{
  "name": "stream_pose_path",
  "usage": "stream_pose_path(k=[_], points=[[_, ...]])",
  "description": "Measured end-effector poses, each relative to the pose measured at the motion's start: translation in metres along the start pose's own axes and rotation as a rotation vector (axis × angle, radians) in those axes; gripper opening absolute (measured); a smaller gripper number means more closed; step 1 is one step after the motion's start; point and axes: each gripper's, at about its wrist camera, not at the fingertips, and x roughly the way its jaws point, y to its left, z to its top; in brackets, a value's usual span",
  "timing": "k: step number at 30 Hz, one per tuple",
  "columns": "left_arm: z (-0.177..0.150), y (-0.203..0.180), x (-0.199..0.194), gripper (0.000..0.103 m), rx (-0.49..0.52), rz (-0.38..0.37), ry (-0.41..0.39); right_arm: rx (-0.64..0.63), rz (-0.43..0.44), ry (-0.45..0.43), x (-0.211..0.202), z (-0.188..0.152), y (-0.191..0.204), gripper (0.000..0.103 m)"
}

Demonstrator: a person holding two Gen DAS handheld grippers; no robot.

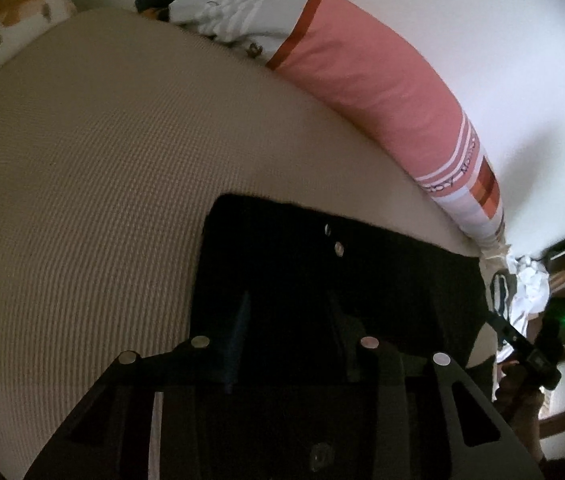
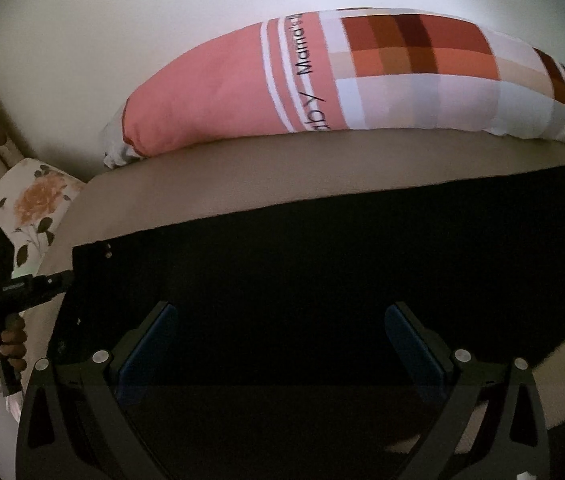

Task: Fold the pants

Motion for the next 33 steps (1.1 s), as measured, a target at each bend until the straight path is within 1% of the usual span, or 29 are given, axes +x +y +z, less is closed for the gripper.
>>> stream_pose_path(k=[4, 7, 8, 11, 12, 14, 15, 16, 17, 18, 19, 22, 26, 28, 30, 32, 33], points=[[0.016, -0.003, 0.015, 0.036, 0.013, -0.013, 0.022, -0.035, 0.013, -0.002, 0.014, 0.011, 0.005, 0.103], [0.026, -0.006, 0.027, 0.036, -0.001, -0.034, 0.034, -0.074, 0.020, 0.019, 0.025, 0.021, 0.008, 0.103], [0.028, -0.007, 0.030, 0.036, -0.005, -0.037, 0.033, -0.091, 0.026, 0.024, 0.028, 0.024, 0.009, 0.103], [0.035, -0.010, 0.033, 0.036, -0.011, -0.030, -0.003, -0.157, 0.046, 0.031, 0.035, 0.033, 0.012, 0.103], [0.037, -0.009, 0.035, 0.036, -0.039, -0.050, -0.010, -0.180, 0.069, 0.036, 0.037, 0.037, 0.012, 0.103], [0.038, -0.006, 0.040, 0.035, -0.091, -0.056, -0.020, -0.223, 0.088, 0.058, 0.044, 0.043, 0.011, 0.103], [0.037, -0.005, 0.041, 0.033, -0.107, -0.056, -0.031, -0.252, 0.100, 0.073, 0.049, 0.047, 0.010, 0.103], [0.037, -0.006, 0.042, 0.025, -0.115, -0.038, -0.044, -0.282, 0.108, 0.084, 0.053, 0.050, 0.010, 0.103], [0.035, -0.006, 0.041, 0.015, -0.113, -0.015, -0.052, -0.325, 0.105, 0.098, 0.058, 0.055, 0.009, 0.103], [0.034, -0.008, 0.039, 0.010, -0.104, 0.005, -0.064, -0.351, 0.102, 0.106, 0.060, 0.057, 0.008, 0.103], [0.033, -0.010, 0.034, 0.010, -0.103, 0.000, -0.060, -0.386, 0.102, 0.115, 0.063, 0.062, 0.007, 0.103], [0.030, -0.027, 0.011, 0.010, -0.053, -0.028, -0.115, -0.454, 0.150, 0.160, 0.068, 0.078, 0.001, 0.103], [0.019, -0.069, -0.028, 0.009, 0.110, -0.046, -0.188, -0.567, 0.241, 0.263, 0.076, 0.099, -0.003, 0.103], [0.011, -0.087, -0.047, 0.009, 0.179, -0.053, -0.217, -0.609, 0.270, 0.298, 0.080, 0.109, -0.002, 0.099], [0.001, -0.101, -0.062, 0.009, 0.233, -0.057, -0.244, -0.645, 0.320, 0.352, 0.083, 0.117, -0.003, 0.097], [-0.006, -0.107, -0.074, 0.009, 0.255, -0.065, -0.258, -0.687, 0.353, 0.407, 0.088, 0.121, -0.004, 0.096], [-0.009, -0.110, -0.080, 0.009, 0.263, -0.065, -0.266, -0.716, 0.363, 0.441, 0.091, 0.120, -0.004, 0.093]])
